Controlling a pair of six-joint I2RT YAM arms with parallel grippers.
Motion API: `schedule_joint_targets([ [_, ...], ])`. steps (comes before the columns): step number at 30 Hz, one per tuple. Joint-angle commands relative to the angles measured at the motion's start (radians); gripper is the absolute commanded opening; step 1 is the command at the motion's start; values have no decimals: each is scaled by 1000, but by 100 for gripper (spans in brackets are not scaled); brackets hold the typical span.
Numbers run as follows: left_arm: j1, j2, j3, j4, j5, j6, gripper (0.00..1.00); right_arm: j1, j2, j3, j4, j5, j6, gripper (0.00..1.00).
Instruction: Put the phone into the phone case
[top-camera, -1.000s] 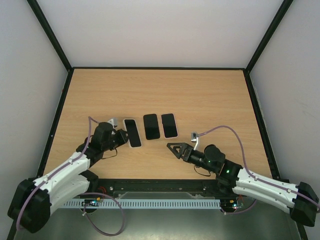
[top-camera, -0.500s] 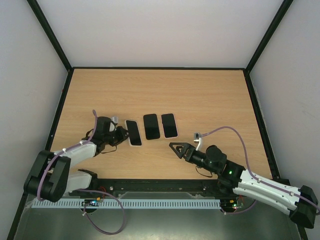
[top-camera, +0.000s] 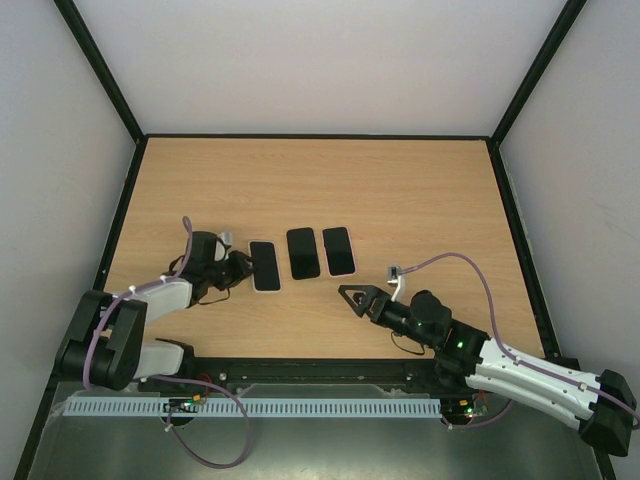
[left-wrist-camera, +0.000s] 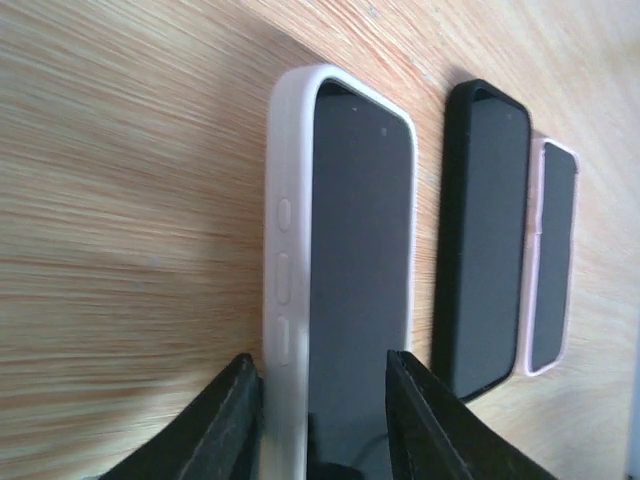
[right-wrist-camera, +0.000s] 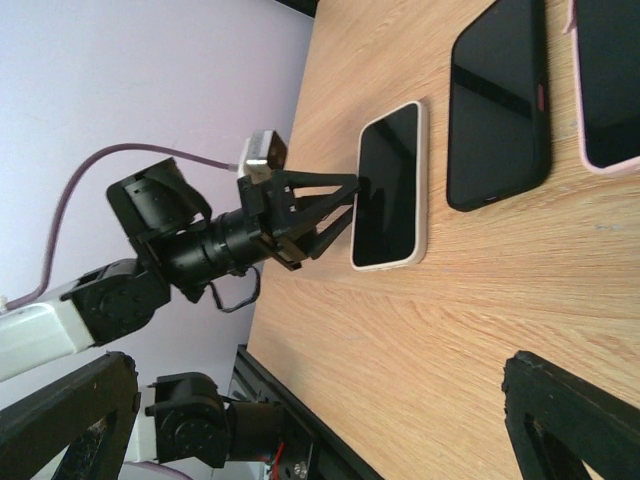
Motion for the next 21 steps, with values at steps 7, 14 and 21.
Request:
schedule_joint_targets([
  [7, 8, -217, 48, -230, -162, 44, 77, 2, -1, 28, -99, 112, -14, 98],
  [14, 7, -436, 82, -420, -207, 76, 99, 2, 0, 86, -209, 212, -38, 98],
  [21, 5, -606, 135, -528, -120, 97, 99, 2, -8, 185, -338, 312, -96, 98],
])
